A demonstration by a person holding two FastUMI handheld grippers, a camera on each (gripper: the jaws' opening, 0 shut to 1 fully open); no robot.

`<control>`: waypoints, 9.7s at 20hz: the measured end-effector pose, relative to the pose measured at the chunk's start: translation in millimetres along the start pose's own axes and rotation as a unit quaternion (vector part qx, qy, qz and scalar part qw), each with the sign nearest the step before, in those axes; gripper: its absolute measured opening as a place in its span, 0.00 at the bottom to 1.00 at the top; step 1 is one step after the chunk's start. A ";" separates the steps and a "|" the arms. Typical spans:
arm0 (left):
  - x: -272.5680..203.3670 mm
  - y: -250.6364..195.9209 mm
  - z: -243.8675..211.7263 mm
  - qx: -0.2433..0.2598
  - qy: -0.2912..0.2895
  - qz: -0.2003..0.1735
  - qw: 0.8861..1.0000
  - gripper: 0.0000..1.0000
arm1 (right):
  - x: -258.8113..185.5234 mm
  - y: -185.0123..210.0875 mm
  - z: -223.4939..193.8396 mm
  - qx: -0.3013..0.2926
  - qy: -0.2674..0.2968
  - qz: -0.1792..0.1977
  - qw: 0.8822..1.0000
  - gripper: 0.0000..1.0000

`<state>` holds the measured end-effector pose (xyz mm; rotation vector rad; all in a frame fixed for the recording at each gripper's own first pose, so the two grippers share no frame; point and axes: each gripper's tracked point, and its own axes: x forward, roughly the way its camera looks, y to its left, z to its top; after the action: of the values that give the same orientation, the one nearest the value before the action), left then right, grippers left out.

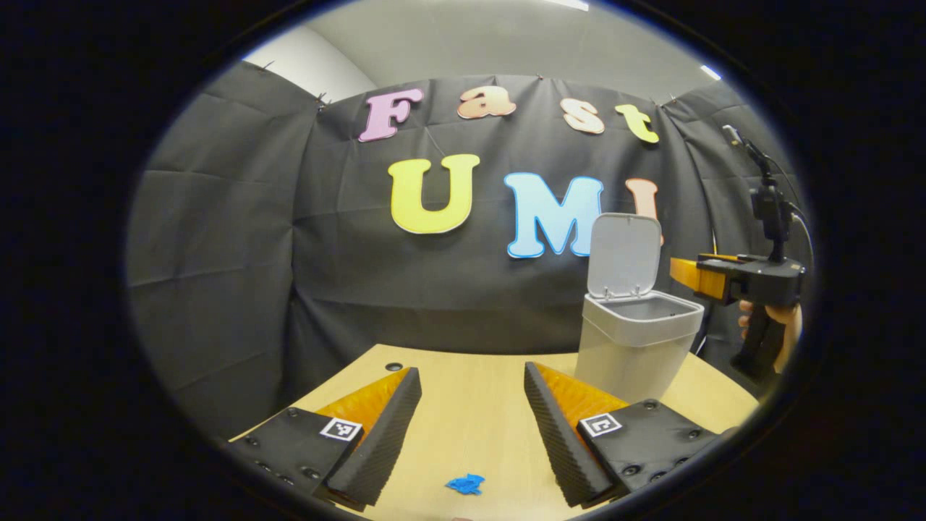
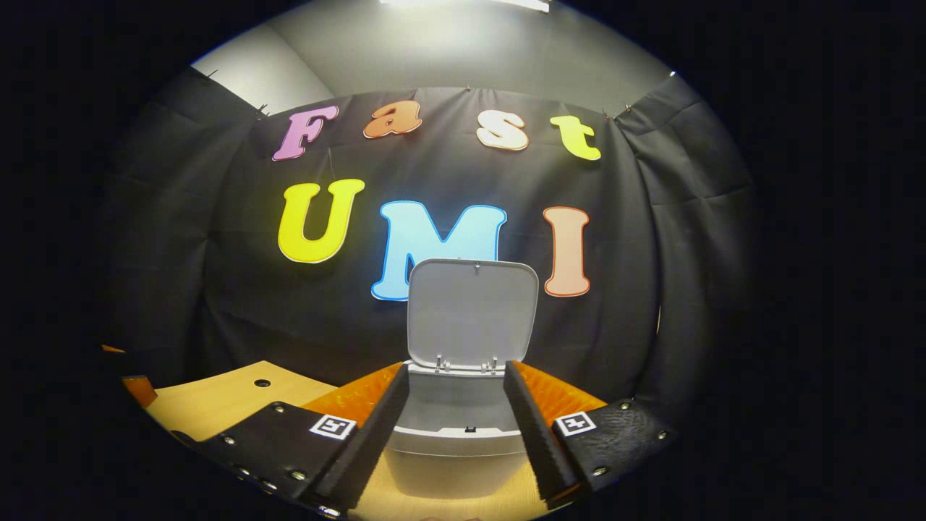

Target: Press the lid of the desktop garbage bin to open it, pick up the crumpled paper on the desktop and throw it into the bin, then pick up the pop can on the desktop and drop it into the bin, and finally close the garbage bin lid.

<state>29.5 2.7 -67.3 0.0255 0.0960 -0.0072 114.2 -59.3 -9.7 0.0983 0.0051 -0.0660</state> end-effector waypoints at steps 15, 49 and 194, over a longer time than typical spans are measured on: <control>22.0 -8.3 -123.6 0.032 0.084 -0.055 0.994 0.94 | -74.4 28.0 7.2 -0.015 -0.022 -0.014 1.000 0.95; 50.6 29.0 -320.3 0.032 0.276 -0.049 0.959 0.52 | -116.5 24.6 -33.1 -0.022 0.055 -0.052 0.997 0.96; 56.2 -23.8 50.8 -0.018 -0.045 -0.038 0.998 0.94 | -108.3 152.7 -271.1 -0.031 0.350 0.187 0.918 0.96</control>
<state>90.1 -22.7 -22.7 -0.0142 0.0078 -0.0833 15.8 126.1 -263.6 0.0544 0.7051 0.3559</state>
